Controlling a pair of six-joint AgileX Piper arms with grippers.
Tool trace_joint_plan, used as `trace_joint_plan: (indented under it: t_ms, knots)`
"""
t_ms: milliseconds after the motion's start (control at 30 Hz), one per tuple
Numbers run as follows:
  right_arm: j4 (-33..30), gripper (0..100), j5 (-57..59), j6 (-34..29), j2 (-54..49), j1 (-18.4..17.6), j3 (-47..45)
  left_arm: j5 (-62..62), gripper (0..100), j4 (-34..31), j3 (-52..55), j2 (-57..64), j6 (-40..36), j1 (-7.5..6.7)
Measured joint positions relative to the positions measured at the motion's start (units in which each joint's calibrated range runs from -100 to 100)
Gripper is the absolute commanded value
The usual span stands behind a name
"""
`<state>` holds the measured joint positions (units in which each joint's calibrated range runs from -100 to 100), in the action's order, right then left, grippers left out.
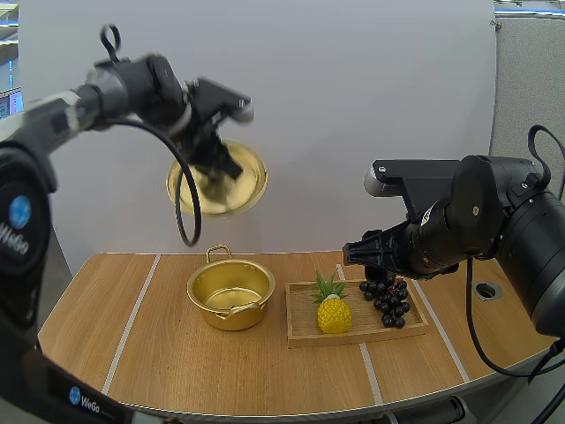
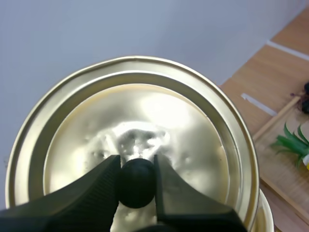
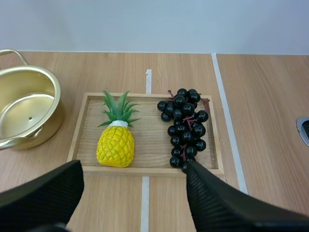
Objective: Open the pot, put the grape inside, and close it
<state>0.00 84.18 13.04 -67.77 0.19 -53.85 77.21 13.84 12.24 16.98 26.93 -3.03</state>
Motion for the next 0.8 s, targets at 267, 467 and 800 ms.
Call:
trace_joint_plan:
  t_ms: [267, 467, 800]
  knots:
    - [0.0, 100, 0.0, 0.0, 0.0, 0.0, 0.0, -0.39, 0, -0.12, -11.43, 8.22, -1.11, 0.0]
    - [0.0, 100, 0.0, 0.0, 0.0, 0.0, 0.0, -3.35, 0, -0.57, -17.88, 10.85, -1.22, 0.0]
    - [0.43, 100, 0.0, 0.0, 0.0, 0.0, 0.0, -25.3, 0, -10.24, -34.21, 12.16, -2.41, 0.0]
